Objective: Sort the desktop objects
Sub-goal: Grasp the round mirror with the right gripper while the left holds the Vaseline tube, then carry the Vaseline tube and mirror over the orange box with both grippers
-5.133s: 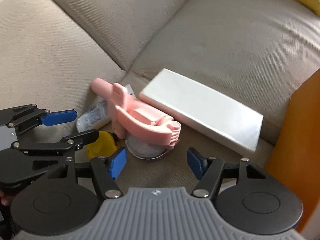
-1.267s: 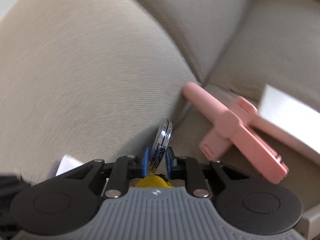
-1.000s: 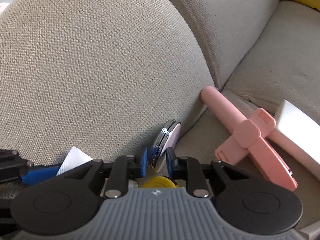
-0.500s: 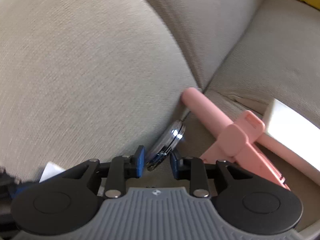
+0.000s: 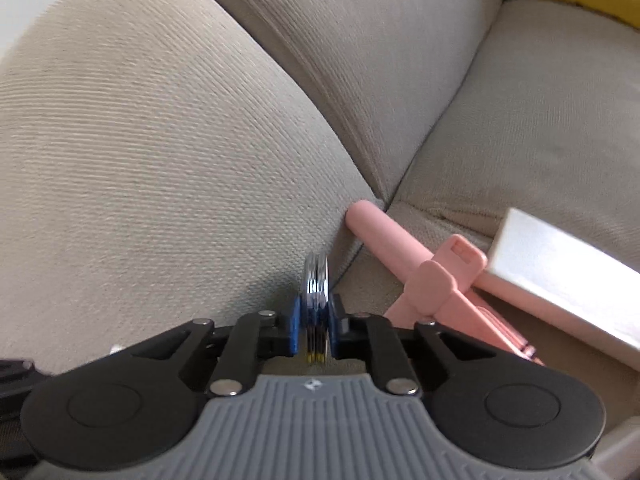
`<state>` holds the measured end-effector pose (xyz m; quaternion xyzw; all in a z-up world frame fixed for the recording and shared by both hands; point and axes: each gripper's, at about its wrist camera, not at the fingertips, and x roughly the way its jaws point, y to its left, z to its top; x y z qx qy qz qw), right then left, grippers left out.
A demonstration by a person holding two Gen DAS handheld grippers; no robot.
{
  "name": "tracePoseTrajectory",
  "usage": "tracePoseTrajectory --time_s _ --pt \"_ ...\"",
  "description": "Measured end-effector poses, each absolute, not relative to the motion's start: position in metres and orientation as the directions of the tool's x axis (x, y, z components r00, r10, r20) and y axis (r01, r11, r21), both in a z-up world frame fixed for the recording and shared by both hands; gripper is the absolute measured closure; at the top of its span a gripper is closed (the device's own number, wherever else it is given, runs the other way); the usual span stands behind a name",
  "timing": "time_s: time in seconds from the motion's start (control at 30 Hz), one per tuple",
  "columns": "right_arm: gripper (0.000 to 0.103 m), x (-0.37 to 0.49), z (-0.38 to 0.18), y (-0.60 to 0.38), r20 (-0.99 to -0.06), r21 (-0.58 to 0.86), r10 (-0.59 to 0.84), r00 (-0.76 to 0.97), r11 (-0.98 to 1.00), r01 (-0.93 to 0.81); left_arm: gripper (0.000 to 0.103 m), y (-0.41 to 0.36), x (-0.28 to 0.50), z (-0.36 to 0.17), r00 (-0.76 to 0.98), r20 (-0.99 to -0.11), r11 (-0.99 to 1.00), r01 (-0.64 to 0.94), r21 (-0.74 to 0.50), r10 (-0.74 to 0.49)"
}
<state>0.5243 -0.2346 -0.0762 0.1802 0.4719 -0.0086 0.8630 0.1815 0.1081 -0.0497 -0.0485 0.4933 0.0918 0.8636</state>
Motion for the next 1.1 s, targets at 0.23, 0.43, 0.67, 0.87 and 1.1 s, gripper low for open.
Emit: tracePoseTrajectory --time_s 0.23,0.43,0.67,0.87,1.1 --pt "0.089 0.452 -0.024 -0.253 -0.756 0.335 0.152 0.637 0.925 0.177 0.096 0.087 0.159 -0.017 0.58 -0.81 0.982 -0.188 -0.026 0.09" --pt "0.089 0.321 0.062 -0.272 -0.663 0.366 0.102 0.742 0.909 0.202 0.096 0.053 0.161 0.022 0.677 -0.736 0.991 -0.088 -0.104 -0.017" --pt "0.089 0.175 0.106 -0.313 -0.625 0.278 -0.129 0.769 0.885 0.375 0.096 -0.007 0.17 0.052 0.729 -0.657 0.979 0.096 -0.182 -0.194" --pt "0.089 0.137 0.057 -0.356 -0.694 0.204 -0.286 0.66 0.802 0.561 0.096 -0.072 0.198 0.047 0.675 -0.643 0.932 0.245 -0.269 -0.363" --pt "0.089 0.118 0.007 -0.378 -0.715 0.239 -0.3 0.631 0.744 0.624 0.096 -0.135 0.249 -0.001 0.553 -0.675 0.871 0.357 -0.337 -0.488"
